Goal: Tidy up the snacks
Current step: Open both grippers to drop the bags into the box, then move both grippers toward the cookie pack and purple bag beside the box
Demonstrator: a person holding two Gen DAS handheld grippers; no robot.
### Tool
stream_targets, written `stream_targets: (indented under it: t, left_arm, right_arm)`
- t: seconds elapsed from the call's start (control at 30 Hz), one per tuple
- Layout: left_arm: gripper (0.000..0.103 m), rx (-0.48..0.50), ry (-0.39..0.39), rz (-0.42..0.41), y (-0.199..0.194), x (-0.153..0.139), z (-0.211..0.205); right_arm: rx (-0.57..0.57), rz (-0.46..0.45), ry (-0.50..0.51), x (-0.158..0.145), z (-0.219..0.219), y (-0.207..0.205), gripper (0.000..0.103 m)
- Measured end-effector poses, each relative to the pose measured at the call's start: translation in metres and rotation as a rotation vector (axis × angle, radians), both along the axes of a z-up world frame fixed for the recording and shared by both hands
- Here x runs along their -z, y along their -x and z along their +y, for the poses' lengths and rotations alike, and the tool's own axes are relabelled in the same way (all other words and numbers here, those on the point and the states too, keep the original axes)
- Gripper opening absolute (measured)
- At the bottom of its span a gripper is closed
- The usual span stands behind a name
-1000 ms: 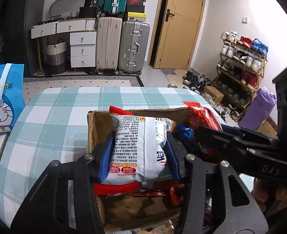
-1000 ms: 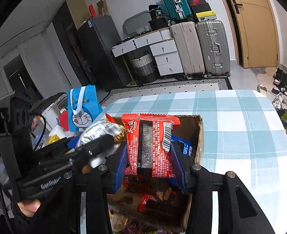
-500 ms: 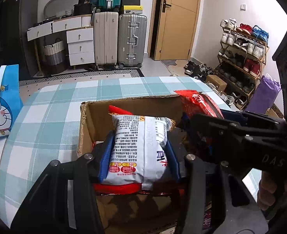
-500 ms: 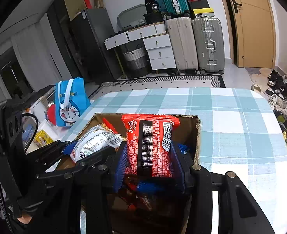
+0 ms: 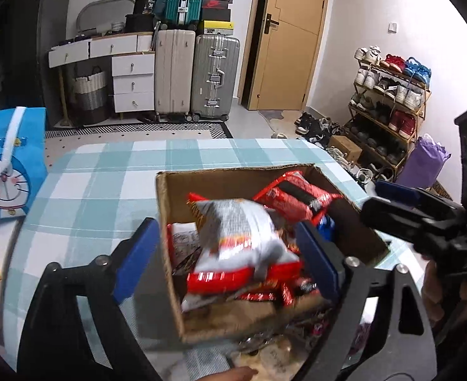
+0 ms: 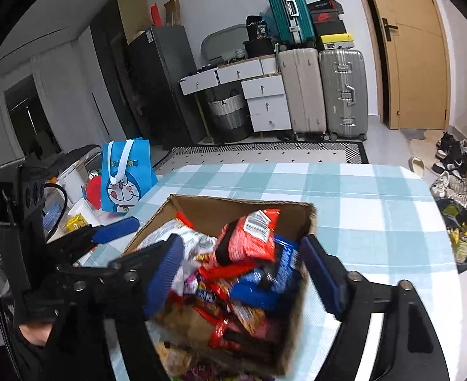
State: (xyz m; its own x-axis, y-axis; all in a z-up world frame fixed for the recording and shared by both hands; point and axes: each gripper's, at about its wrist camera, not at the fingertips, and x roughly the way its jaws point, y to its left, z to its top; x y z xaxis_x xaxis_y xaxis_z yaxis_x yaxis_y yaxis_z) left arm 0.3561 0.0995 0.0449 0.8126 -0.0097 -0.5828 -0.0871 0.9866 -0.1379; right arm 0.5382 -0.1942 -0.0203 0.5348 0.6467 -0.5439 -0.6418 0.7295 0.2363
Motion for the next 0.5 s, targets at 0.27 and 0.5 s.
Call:
stream_targets:
  t: [0.27, 0.5]
  left_arm:
    - [0.102, -0.021, -0.039, 0.009, 0.057, -0.004, 0.005]
    - [0.102, -0.034, -0.052, 0.044, 0.099, 0.014, 0.007]
  right_arm:
    - [0.042, 0.014, 0.017, 0.011, -0.037, 0.032, 0.102]
    - [0.047, 0.047, 0.026, 0.029, -0.050, 0.061, 0.102]
